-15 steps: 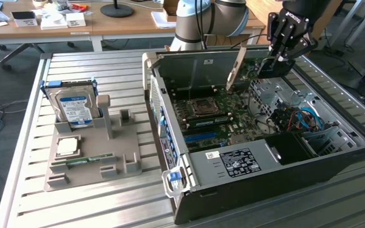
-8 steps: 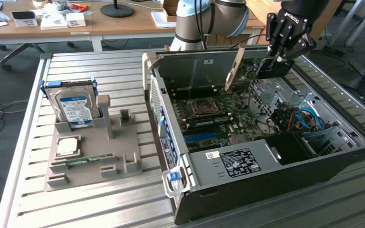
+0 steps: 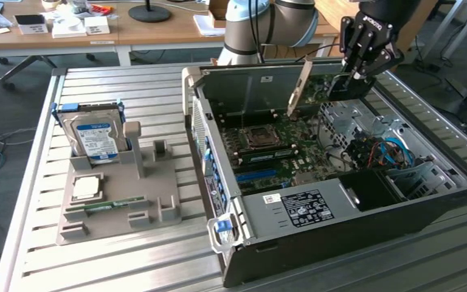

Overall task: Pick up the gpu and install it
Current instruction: 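Insert the gpu into the slot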

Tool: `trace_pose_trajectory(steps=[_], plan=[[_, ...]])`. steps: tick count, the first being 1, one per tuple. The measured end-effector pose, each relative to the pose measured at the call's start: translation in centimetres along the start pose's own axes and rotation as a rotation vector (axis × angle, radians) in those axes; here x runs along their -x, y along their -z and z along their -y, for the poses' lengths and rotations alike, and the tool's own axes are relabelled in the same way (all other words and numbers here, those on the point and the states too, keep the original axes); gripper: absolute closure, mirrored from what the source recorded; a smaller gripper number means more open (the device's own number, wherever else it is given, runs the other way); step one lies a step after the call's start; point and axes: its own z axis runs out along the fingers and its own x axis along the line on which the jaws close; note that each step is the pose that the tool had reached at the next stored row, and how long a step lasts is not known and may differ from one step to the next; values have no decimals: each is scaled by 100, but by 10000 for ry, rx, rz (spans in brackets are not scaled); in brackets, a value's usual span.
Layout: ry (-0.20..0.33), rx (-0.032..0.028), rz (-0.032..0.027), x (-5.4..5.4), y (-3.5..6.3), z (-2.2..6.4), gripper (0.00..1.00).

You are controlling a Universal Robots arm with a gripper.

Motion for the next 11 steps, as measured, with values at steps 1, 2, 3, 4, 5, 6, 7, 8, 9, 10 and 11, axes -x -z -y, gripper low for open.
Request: trace_pose_trajectory(steps=[1, 2, 3, 4, 5, 6, 7, 8, 9, 10, 11], plan=[[-5, 0, -1, 0, -1, -12, 73], [-10, 0, -3, -1, -2, -23, 73], [-12, 0, -2, -1, -3, -29, 73], [-11, 0, -3, -1, -3, -31, 73], [-11, 1, -4, -1, -4, -33, 73], [-10, 1, -3, -1, -4, -33, 73], [-10, 0, -2, -1, -4, -33, 73], [-10, 0, -2, -1, -4, -33, 73], [-11, 0, -2, -1, -4, -34, 73], [-11, 1, -2, -1, -4, -34, 73], [-11, 0, -2, -1, -4, -34, 73]])
